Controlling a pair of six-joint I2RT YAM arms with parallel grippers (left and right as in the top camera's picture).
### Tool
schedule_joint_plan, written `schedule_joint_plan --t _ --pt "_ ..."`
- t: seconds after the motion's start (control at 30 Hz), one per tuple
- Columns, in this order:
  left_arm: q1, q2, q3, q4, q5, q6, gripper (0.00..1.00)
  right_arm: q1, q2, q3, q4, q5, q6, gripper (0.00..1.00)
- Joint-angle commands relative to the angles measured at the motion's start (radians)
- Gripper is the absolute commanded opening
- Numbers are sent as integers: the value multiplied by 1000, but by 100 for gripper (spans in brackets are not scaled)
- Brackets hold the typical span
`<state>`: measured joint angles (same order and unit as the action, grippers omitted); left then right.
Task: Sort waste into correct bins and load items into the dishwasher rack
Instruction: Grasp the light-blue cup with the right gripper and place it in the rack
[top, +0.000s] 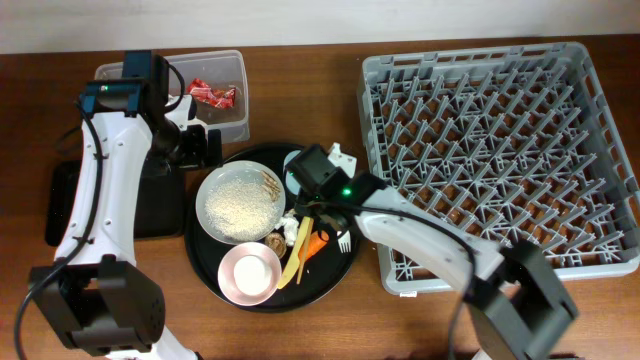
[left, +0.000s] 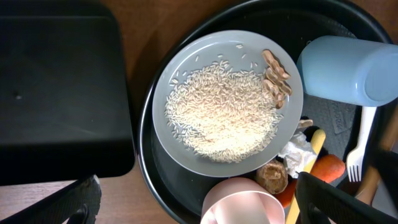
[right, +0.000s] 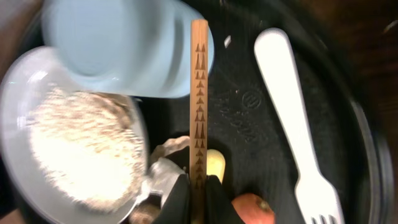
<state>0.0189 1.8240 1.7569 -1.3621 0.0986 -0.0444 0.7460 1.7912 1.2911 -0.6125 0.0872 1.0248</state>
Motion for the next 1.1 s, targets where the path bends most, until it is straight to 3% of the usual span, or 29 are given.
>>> schedule_joint_plan --t 0.0,0.13,0.2,0.27,0.43,0.6,0.67,0.7,0.73,0.83,0.9,1.07 --pt "3 3 -2 -1 10 15 99 -2 -147 11 -44 65 -190 4" --pt "3 3 -2 -1 10 15 99 -166 -366 11 -297 132 -818 4" --pt "3 3 -2 -5 10 15 99 -325 -341 5 -383 127 -972 4" --pt "3 3 -2 -5 10 15 99 -397 -287 -10 -373 34 -971 4" --pt "3 3 -2 -5 10 15 99 -372 -150 -12 -332 -9 -824 4" --pt "3 3 -2 -5 10 15 99 -372 -63 -12 -274 -77 -779 5" --pt "3 3 -2 -5 10 15 99 -372 -50 -12 -254 -76 -779 16" --pt "3 3 -2 -5 10 15 99 -372 -50 -12 -252 -77 -779 45" --pt "3 3 -2 -5 10 15 99 -372 -51 -11 -259 -77 -780 84" --pt "3 3 -2 -5 10 15 99 -369 -120 137 -362 -91 -844 87" --pt "3 3 -2 -5 10 15 99 -333 -118 340 -459 -117 -973 99" --pt "3 3 -2 -5 10 15 99 -166 15 381 -320 -128 -989 100"
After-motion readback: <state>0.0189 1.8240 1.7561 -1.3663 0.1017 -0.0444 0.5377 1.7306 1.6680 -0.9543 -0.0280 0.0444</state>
